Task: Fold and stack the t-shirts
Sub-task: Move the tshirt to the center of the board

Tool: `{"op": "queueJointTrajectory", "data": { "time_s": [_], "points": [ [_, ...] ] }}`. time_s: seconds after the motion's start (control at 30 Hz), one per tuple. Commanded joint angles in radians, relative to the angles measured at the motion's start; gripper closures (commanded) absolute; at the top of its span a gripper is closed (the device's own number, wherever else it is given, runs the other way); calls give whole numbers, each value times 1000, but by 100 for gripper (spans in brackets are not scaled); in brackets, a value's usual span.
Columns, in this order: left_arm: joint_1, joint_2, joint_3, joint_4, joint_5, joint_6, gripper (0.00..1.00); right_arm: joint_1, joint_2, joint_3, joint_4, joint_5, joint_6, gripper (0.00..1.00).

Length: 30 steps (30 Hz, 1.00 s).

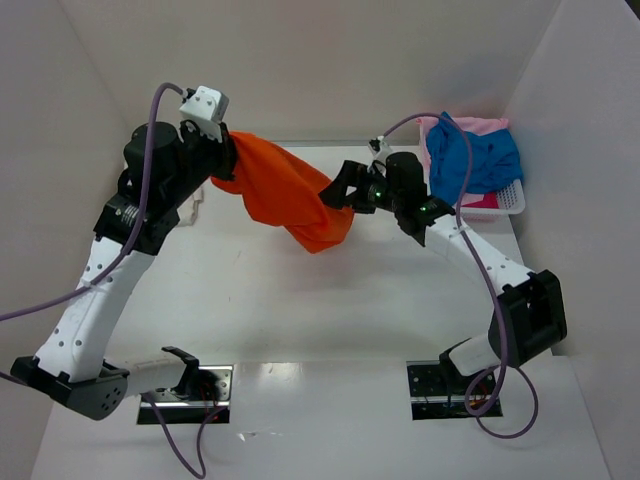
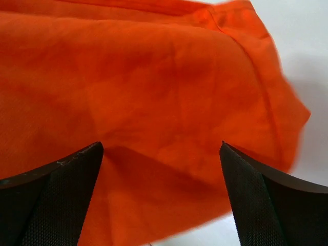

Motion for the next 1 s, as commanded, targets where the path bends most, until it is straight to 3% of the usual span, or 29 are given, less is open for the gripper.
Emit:
{"op": "queueJointTrajectory", "data": {
  "time_s": [0.0,0.07,0.1,0.2,0.27,0.33,0.43,0.5,0.53,0.97],
  "points": [
    [2,-39,-23,47,50,-35,99,18,-9,-61,179,-10,70,2],
    [2,-48,-42,47,61,-48,99,43,5,-70,203,-10,71,9],
    [2,-55,-56,63,63,-56,99,74,31,-70,220,-10,79,29],
    [2,-59,-74,70,60,-69,99,131,80,-56,259,-22,117,73],
    [2,-50,-74,70,53,-69,100,156,102,-36,280,-41,146,85],
    [11,-50,-74,70,53,-79,100,187,131,-13,288,-41,158,81],
    [13,-40,-73,70,53,-79,100,230,146,-4,312,-27,149,31],
    [21,-40,-48,70,53,-79,100,252,157,-4,335,-7,140,4],
    [21,-40,-39,58,53,-79,100,252,157,-4,344,3,127,0],
    [21,-86,70,29,79,-114,100,263,345,76,376,79,55,0]
  ]
}}
